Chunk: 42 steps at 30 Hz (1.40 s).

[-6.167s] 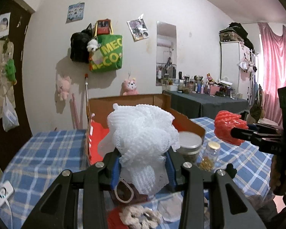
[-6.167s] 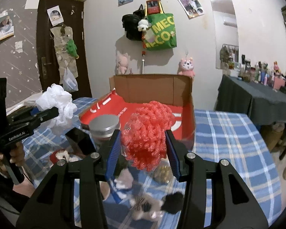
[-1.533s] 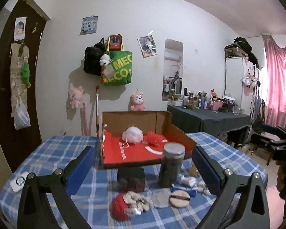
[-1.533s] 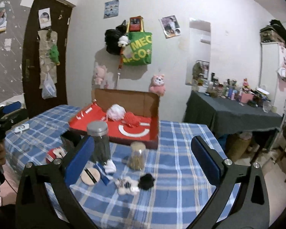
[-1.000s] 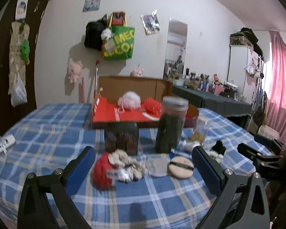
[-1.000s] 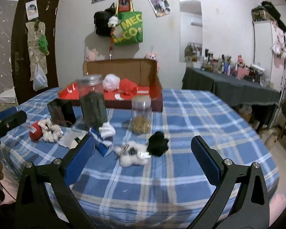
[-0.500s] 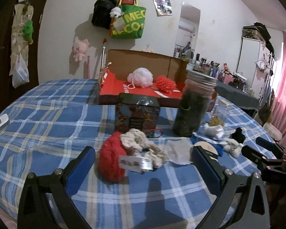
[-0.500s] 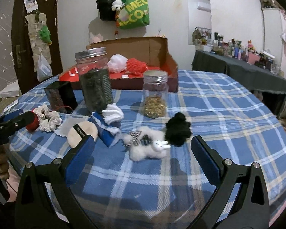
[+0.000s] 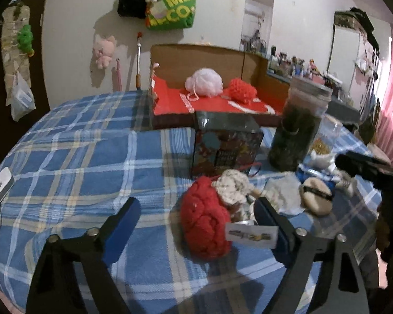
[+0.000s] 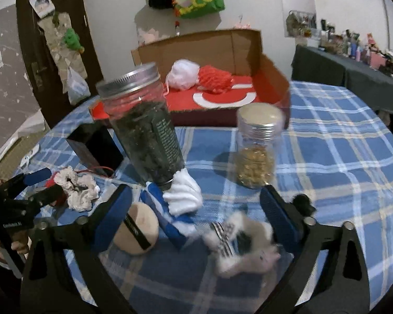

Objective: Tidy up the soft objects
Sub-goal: 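Grasp the red knitted ball with the left tool while the right tool grasps the white fluffy cloth, then carry the red ball and white cloth in both tools toward the cardboard box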

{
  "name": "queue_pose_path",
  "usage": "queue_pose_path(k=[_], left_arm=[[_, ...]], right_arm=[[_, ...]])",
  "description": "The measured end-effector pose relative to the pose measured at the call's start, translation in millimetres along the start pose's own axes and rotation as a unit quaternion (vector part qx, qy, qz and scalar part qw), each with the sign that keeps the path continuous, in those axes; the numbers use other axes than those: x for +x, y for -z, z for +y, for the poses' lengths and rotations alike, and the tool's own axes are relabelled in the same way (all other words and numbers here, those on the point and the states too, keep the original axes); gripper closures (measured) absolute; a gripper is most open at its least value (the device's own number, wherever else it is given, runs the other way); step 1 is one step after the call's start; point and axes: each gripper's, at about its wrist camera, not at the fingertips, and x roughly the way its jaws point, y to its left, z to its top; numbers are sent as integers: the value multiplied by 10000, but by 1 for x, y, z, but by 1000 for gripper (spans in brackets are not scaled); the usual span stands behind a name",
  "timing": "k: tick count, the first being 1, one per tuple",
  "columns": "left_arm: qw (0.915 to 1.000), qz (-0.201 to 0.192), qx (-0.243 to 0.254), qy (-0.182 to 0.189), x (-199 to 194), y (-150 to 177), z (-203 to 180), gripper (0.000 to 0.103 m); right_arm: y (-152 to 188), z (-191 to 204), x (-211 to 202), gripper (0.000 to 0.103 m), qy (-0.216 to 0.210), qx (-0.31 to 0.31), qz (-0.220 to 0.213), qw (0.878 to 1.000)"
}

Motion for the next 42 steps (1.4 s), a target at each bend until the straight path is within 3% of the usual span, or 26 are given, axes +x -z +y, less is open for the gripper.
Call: queue_pose_path(k=[1,2,3,5,8,11,16,24,26,29,31,39,40,42], left_arm=[[10000,59,32,4,3,0,0,27],[9999,138,65,28,7,1,1,39],[9998,197,80,45,10,2,1,53],[9993,336,78,173,17,4,3,61],[9990,228,-56,387,14,4,4,64],[9997,-114,171,162,0,1,-1,64],[9989,-289,362,91,-15,-8,-8,64],[9984,108,-5,546,0,-6,-1,60],[9988,206,-7,455,5,0,-1,53],[9994,200,16,278,6,6,2,33],[9994,165,1,294,4,8,5,29],[9994,149,-168,258,-1,10,25,32],[9993,162,-193,259,0,10,26,35],[9990,207,-211,325,2,11,29,55]], right_arm=[[-1,1,5,25,-7,-20,96,10000],[-2,2,9,39,-59,-18,189,9998],[-2,2,14,47,-136,-6,295,9995],[1,3,21,79,-291,3,506,9983],[3,4,13,84,-393,-48,404,9984],[4,5,0,84,-338,-155,230,9990],[5,2,-14,84,-354,-181,141,9991],[9,-1,-4,84,-419,-86,321,9986],[13,-1,-2,84,-353,-109,346,9987],[16,1,-2,84,-314,-171,318,9989],[16,2,-1,83,-272,-229,300,9989],[16,-3,0,82,-337,-89,280,9990],[17,-3,0,82,-356,-72,276,9990],[17,-4,0,82,-359,-72,276,9989]])
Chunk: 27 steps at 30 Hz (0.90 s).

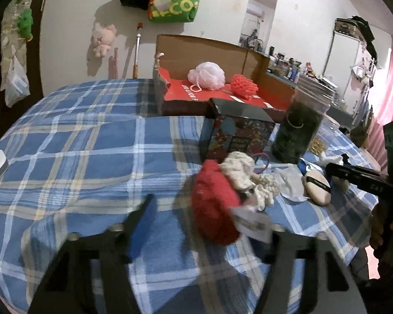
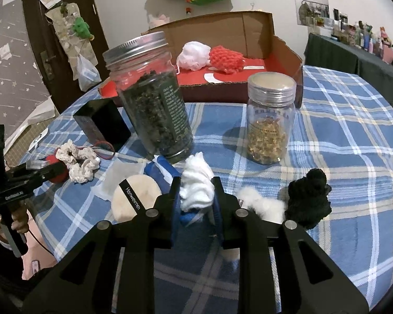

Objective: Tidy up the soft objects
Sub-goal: 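Carry the red ball and white cloth in both tools toward the cardboard box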

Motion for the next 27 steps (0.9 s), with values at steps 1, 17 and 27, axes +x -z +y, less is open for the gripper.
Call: queue_pose_path(k=[1,17,27], left_arm=[[10000,5,12,32,0,0,0,60],[9946,-881,522,142,-48,-26,-28,73],[9863,-704,798,1260,-11,-25,-99,73]], right_arm=[[0,0,0,82,5,2,-14,10000],[-4,10,-39,82,77,-273,-801,9964],[6,11,-44,82,-17,-262,-882,9958]])
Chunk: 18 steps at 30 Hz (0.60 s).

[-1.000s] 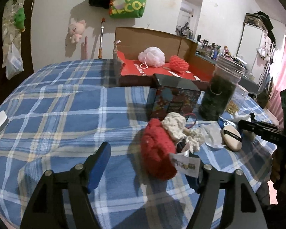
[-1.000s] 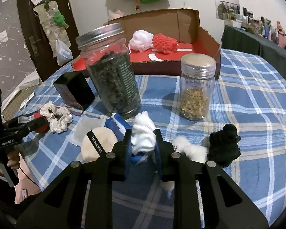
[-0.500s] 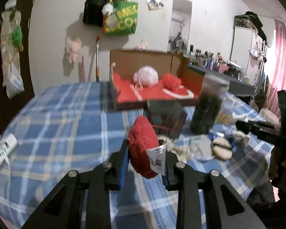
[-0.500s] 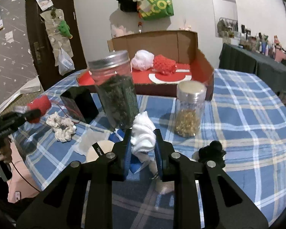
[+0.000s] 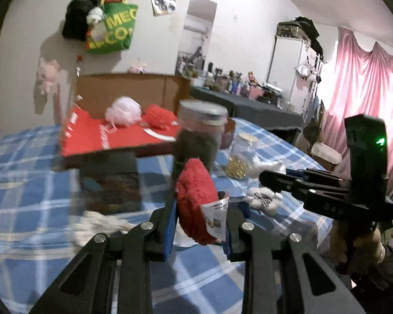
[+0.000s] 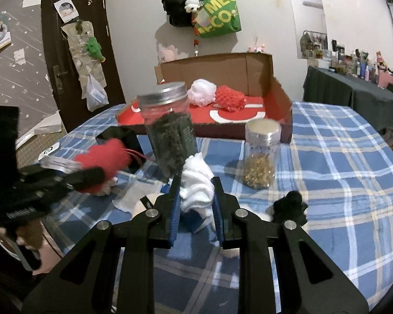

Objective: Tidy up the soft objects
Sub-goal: 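Carry the red ball and white cloth in both tools toward the cardboard box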

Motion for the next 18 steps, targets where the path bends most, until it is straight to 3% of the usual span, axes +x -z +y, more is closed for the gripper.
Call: queue_pose_path(k=[7,18], left_arm=[[9989,371,-215,198,40,13,-8,73],[9977,498,-404,230,38,16,3,73]], right_arm=[[11,3,15,82,-118,33,197,9997],[10,4,18,82,-161,71,256,9995]])
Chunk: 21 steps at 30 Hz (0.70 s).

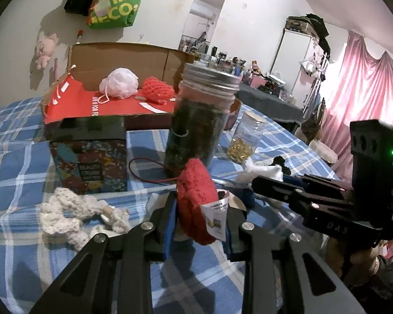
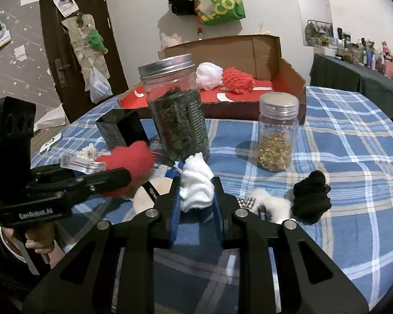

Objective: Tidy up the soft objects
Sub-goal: 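Carry the red ball and white cloth in both tools toward the cardboard box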

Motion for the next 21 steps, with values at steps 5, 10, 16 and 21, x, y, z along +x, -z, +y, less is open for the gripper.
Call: queue_pose_path(k=[5,10,16,21], left_arm=[[9999,-73,-69,-87,-14,-2,9,73],[9995,-99,-282,-134,-29,-3,23,73],[9984,-34,-565,-57,-46,-5,47,73],[9958,70,-909,105,-60,-6,73,73]], right_arm=[[-1,-9,-5,82,31,109,21,9999],[-2,-25,-11,82,11,364,63,9993],[-3,-45,-16,82,-4,570,180,9982],[-5,-65,-20,82,-58,838,269,9961]])
